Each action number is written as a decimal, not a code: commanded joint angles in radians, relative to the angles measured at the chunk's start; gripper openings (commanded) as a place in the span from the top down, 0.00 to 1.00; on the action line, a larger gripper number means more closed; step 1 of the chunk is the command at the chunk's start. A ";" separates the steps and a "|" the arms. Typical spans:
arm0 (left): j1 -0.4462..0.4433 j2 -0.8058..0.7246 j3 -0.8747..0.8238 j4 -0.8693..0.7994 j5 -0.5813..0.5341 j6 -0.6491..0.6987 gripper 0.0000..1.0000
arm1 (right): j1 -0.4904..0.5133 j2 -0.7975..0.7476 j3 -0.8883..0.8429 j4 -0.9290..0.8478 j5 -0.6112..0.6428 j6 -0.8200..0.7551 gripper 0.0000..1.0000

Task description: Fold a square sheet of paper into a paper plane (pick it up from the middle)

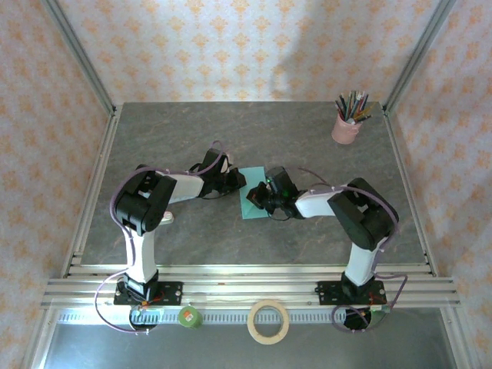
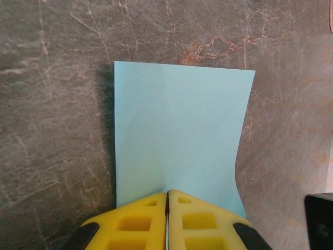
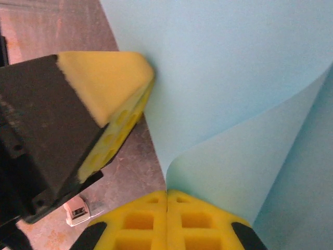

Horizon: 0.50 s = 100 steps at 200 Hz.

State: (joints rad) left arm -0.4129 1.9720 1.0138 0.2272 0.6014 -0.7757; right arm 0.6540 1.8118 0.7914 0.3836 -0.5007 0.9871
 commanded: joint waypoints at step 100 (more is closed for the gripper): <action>-0.015 0.032 -0.010 -0.081 -0.032 0.009 0.88 | 0.003 0.032 0.014 0.042 0.059 0.019 1.00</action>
State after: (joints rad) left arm -0.4129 1.9720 1.0138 0.2276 0.6006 -0.7761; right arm 0.6540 1.8263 0.7914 0.4080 -0.4820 0.9955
